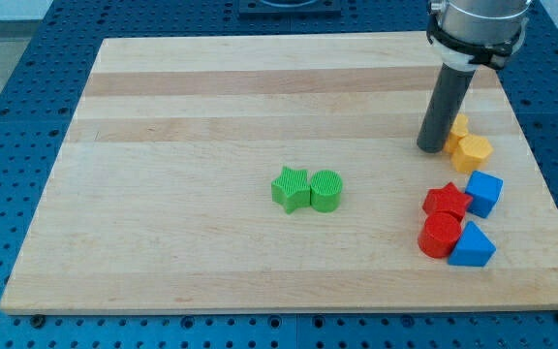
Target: Separate red star from red circle and blue triangle
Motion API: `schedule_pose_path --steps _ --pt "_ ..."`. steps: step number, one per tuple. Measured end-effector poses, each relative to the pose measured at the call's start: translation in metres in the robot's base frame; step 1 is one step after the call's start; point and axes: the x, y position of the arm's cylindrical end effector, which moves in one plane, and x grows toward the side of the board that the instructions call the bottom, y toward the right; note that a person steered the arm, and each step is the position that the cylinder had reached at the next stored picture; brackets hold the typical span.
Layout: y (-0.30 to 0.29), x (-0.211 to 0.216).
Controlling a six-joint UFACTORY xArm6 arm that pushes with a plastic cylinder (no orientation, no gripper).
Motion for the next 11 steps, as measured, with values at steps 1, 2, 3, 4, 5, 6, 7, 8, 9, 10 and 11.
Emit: schedule_pose_path --steps 1,2,3,4,5,6,7,8,9,10,11 --pt "-0.002 0.002" --pt "-0.019 0.019" --pt "-0.037 0.031" --pt "-0.051 0.051" --pt "-0.062 0.081" --pt "-0.073 0.123" --pt "-0.076 0.164" --pt "-0.072 0.195" --pt "-0.054 0.196" --pt "0.006 0.189" --pt "0.035 0.177"
